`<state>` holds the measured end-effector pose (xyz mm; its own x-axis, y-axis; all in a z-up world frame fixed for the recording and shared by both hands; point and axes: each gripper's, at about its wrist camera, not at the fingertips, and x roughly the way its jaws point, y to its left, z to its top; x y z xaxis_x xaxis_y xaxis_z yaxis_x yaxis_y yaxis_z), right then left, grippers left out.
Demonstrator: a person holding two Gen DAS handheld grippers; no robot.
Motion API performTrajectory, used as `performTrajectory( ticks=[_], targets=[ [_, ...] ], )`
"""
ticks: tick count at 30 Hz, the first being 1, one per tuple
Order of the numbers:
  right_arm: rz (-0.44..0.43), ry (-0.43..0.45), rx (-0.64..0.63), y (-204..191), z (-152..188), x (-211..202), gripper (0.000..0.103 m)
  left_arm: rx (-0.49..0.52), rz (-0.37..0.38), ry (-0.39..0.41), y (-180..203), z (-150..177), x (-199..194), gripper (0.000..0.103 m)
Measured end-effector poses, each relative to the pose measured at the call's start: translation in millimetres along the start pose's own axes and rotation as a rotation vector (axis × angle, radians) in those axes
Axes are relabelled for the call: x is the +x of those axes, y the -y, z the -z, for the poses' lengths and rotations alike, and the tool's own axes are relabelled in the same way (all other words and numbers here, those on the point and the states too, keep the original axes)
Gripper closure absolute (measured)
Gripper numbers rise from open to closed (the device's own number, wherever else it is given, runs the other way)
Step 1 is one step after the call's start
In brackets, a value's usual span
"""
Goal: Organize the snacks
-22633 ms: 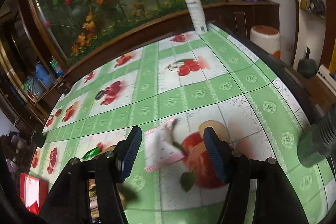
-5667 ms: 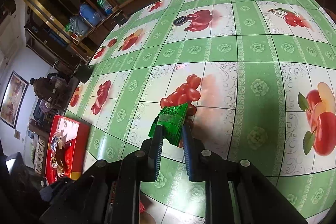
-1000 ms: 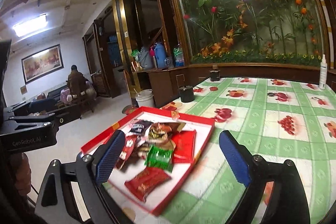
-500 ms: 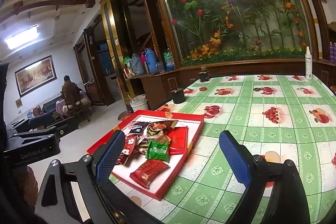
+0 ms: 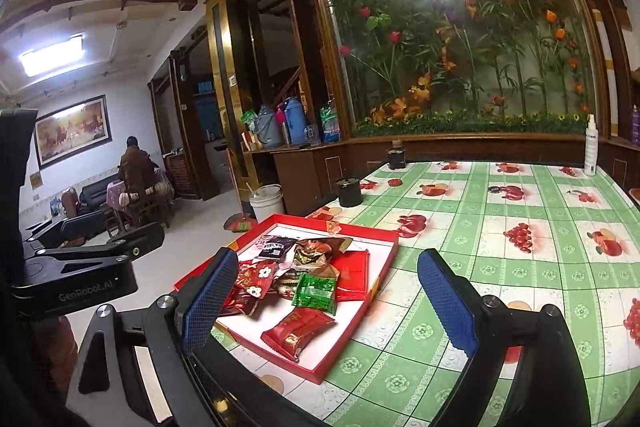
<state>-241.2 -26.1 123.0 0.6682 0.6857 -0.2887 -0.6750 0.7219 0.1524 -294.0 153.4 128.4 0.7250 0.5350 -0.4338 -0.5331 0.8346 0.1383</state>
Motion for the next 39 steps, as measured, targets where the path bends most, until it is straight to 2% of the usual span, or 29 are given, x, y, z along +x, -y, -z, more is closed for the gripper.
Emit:
performTrajectory(
  ticks=[15, 39],
  targets=[
    [-0.01, -0.042, -0.016, -7.5, 5.4, 12.9, 0.011, -0.01, -0.015, -0.024, -6.0, 4.7, 12.4, 0.013],
    [-0.018, -0.085, -0.019, -6.7, 12.1, 30.3, 0.011, 0.006, 0.033, -0.064, -1.3, 7.5, 27.0, 0.013]
  ],
)
